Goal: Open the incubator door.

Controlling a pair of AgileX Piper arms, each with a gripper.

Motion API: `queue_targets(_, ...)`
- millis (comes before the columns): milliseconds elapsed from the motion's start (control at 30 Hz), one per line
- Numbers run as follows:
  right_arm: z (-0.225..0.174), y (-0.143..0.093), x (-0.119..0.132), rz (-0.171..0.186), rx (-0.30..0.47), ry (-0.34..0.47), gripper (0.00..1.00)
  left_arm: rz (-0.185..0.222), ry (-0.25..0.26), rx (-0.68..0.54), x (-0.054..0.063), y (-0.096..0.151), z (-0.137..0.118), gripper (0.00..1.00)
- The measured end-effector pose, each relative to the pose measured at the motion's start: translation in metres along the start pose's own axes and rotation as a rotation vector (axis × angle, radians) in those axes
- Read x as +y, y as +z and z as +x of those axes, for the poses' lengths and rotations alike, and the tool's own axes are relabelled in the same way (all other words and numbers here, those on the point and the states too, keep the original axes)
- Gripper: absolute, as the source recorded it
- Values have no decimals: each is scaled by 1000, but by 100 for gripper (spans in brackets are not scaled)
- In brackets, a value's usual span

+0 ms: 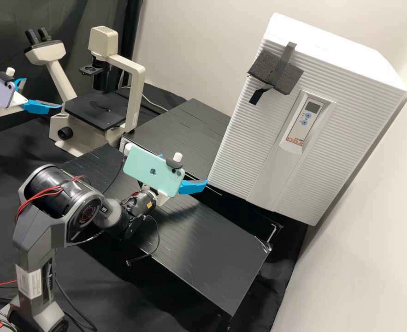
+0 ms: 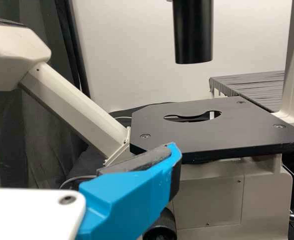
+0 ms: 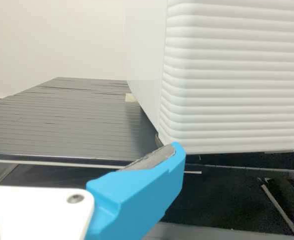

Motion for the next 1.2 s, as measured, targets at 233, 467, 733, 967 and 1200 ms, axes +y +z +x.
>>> queue_targets(233,0,0,0,0,0,0,100,0,0,0,0,0,0,100)
queue_targets(467,-10,-4,19,-4,11,61,100,0,0,0,0,0,0,100)
queue_targets(733,-24,-30,67,4,94,248,100,0,0,0,0,0,0,100)
queue_targets(967,-11,-51,100,13,32,375,100,0,0,0,0,0,0,100)
queue_targets(1200,7,-77,122,-1,-87,469,100,0,0,0,0,0,0,100)
